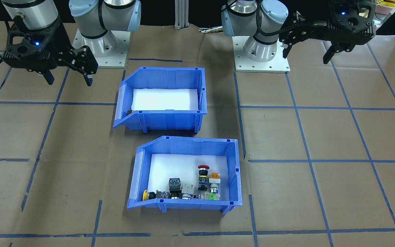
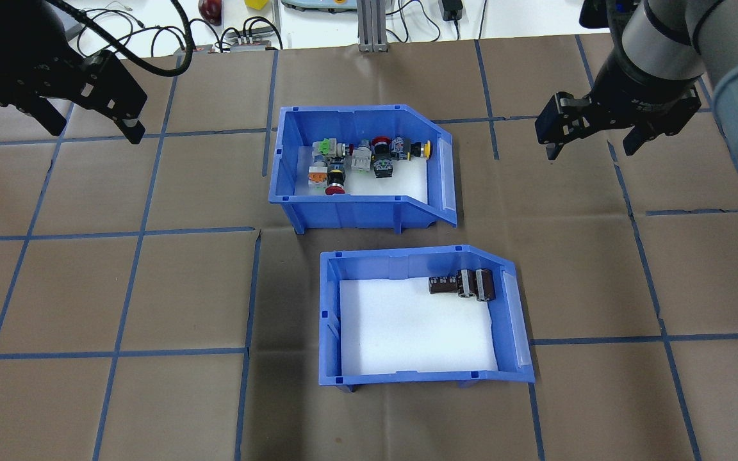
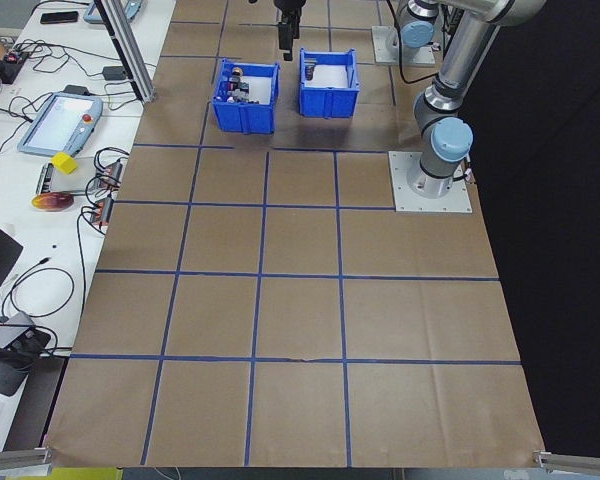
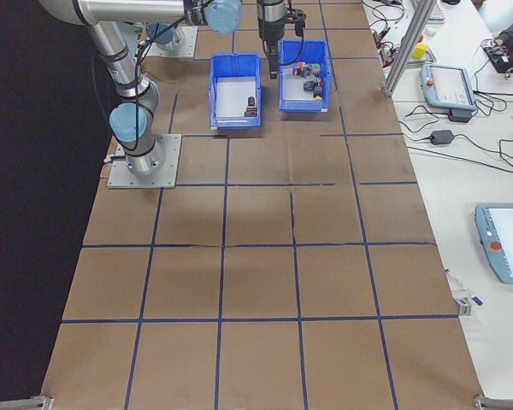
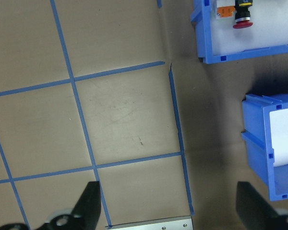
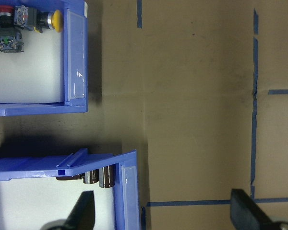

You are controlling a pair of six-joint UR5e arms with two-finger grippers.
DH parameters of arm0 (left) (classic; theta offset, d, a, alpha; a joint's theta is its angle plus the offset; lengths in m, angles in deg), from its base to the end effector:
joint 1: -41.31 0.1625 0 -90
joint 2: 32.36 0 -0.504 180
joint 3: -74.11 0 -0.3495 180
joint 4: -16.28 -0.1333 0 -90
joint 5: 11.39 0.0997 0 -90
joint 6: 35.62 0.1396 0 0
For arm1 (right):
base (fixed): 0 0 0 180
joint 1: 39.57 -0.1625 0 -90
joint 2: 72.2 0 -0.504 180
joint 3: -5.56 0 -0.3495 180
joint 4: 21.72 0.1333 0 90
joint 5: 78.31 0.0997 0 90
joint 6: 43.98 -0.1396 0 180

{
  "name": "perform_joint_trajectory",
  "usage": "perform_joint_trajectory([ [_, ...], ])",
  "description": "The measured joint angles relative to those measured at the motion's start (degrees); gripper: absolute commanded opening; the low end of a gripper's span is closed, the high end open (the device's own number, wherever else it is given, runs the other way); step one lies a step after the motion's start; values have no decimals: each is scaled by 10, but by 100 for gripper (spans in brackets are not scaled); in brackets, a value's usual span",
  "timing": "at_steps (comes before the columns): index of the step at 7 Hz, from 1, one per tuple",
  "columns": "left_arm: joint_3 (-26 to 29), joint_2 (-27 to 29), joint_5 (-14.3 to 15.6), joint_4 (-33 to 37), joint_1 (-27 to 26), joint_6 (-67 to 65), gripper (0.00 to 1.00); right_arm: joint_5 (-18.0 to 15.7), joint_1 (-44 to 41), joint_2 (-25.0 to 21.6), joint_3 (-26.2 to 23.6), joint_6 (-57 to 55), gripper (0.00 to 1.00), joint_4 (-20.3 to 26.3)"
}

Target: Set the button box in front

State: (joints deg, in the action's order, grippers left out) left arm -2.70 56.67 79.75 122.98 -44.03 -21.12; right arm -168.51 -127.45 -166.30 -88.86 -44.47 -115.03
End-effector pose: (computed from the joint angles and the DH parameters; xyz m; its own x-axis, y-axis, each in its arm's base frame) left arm -0.0957 -0.4330 0.6081 -0.9851 0.1715 -0.0081 0.1709 0.9841 0.0479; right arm 0.1172 -0.4249 0.5290 -0.9990 0.0457 0.0030 0.0455 0.9976 -0.0522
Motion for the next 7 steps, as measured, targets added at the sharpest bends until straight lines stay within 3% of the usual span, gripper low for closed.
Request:
perform_joint_trajectory([
  [3,-1,0,0,0,0,0,99,11,0,12,9,-42,100,36],
  [7,-1,0,0,0,0,-1,99,9,0,13,9,-45,100,40],
])
